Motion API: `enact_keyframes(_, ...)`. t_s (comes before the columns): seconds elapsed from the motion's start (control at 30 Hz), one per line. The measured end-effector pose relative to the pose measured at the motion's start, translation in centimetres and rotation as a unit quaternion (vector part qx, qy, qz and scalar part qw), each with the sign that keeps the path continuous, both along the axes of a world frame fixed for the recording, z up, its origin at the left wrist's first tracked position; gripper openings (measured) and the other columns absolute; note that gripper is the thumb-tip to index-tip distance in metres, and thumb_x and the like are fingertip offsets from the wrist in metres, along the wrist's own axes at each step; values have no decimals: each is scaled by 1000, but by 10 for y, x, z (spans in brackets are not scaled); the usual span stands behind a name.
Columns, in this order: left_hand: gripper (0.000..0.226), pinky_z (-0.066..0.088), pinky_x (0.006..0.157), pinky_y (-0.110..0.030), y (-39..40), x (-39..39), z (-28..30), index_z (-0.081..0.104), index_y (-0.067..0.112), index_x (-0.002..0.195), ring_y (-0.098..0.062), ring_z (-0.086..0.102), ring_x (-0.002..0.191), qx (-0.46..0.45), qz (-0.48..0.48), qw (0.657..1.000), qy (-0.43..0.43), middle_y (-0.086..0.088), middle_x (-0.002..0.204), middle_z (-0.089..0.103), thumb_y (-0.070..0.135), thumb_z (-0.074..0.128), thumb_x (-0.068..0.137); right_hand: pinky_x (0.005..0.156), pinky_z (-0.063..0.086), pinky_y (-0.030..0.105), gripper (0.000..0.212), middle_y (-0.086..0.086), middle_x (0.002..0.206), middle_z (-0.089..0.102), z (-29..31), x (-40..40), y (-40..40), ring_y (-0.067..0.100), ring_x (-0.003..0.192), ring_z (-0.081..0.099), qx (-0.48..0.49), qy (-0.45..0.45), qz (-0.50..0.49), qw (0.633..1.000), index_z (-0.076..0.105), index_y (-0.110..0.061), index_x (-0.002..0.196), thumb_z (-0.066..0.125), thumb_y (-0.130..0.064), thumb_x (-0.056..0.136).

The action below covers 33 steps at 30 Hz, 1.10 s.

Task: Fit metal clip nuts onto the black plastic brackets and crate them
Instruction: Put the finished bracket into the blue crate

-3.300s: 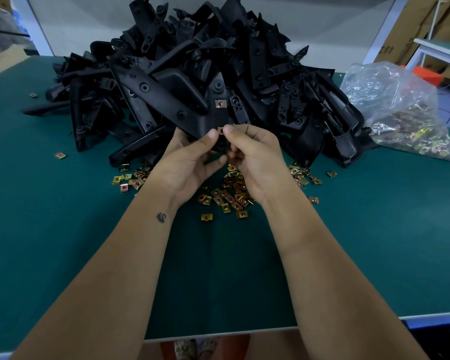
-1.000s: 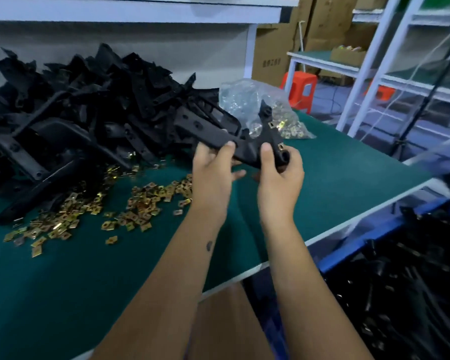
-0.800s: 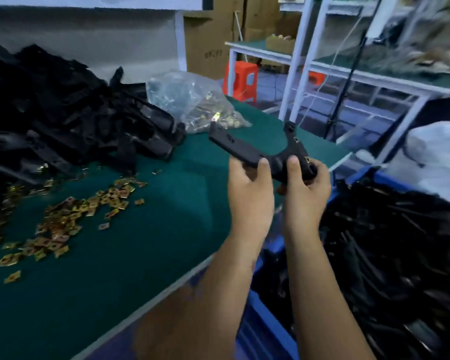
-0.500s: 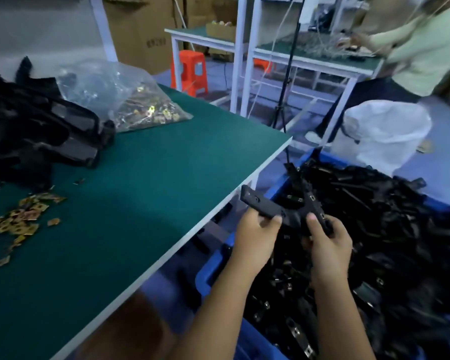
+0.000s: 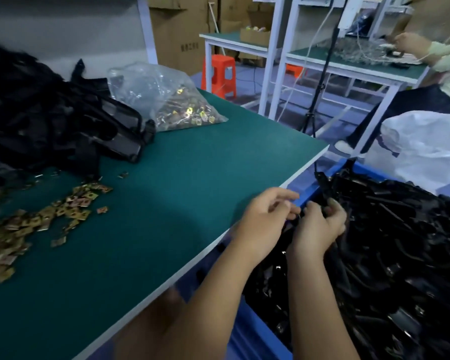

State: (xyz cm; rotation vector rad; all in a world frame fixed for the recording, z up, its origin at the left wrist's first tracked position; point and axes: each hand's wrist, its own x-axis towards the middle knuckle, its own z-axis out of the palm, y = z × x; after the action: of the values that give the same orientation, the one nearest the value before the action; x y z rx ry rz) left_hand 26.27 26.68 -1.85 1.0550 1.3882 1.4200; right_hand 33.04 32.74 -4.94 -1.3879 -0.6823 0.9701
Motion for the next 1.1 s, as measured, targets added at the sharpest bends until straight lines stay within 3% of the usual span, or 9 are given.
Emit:
enact_keyframes(0.1,38,47,69,-12,-11,-15,38,67,26,81,1,63,71,101,59,993,3,15,71,68,-4,48,92,73,38,7,36,2,119,41,46,-43,-13,-19,77,49,129,19,27,991,53,-9,123,51,-1,88)
enact_keyframes(0.27,36,49,66,-20,-46,-82,63,65,20,79,-8,62,70,170,214,962,-20,3,72,68,-6,46,94,74,34,1,28,-2,112,43,91,-124,-55,-24,76,46,233,23,175,956,53,-14,109,50,4,88)
enact_keyframes(0.43,28,49,60,-19,-100,-158,52,63,17,83,-5,61,67,160,377,910,62,5,73,68,-4,46,93,74,34,2,29,-5,110,43,88,-209,-97,-11,82,49,247,-54,371,894,56,-16,109,51,1,86)
enact_keyframes(0.53,32,51,63,-23,-137,-196,43,62,20,79,-6,60,67,122,423,889,127,5,72,65,-3,46,95,78,41,19,36,-2,121,43,76,-248,-107,9,93,51,231,-131,426,865,51,-17,123,53,-8,89)
enact_keyframes(0.63,34,50,65,-23,-176,-227,36,63,23,79,-6,59,68,71,473,859,182,5,76,65,1,46,98,88,48,40,46,3,127,45,65,-273,-107,21,104,53,226,-231,423,847,43,-19,135,58,-18,91)
enact_keyframes(0.7,34,48,61,-20,-196,-243,34,63,22,79,-4,56,65,57,503,844,179,5,76,64,0,46,98,90,49,46,53,6,125,48,60,-280,-101,26,107,54,241,-286,415,829,41,-21,141,60,-26,91)
enact_keyframes(0.83,30,47,60,-14,-214,-256,27,65,16,84,-2,56,66,29,523,840,141,0,79,64,-1,44,98,92,48,43,46,7,120,55,56,-286,-88,27,111,53,273,-349,408,798,52,-28,137,60,-35,93)
enact_keyframes(0.93,30,46,59,-9,-212,-262,22,66,16,85,-6,58,69,9,525,843,116,-2,80,66,0,44,98,90,48,44,35,9,116,59,55,-289,-79,30,109,55,298,-370,384,791,60,-22,131,57,-28,96)
enact_keyframes(1.1,30,46,61,-12,-206,-270,18,68,20,85,-2,59,67,-41,510,851,114,0,79,68,3,46,96,83,46,40,40,13,119,57,53,-291,-73,33,108,54,296,-413,343,790,59,-13,132,58,-31,96)
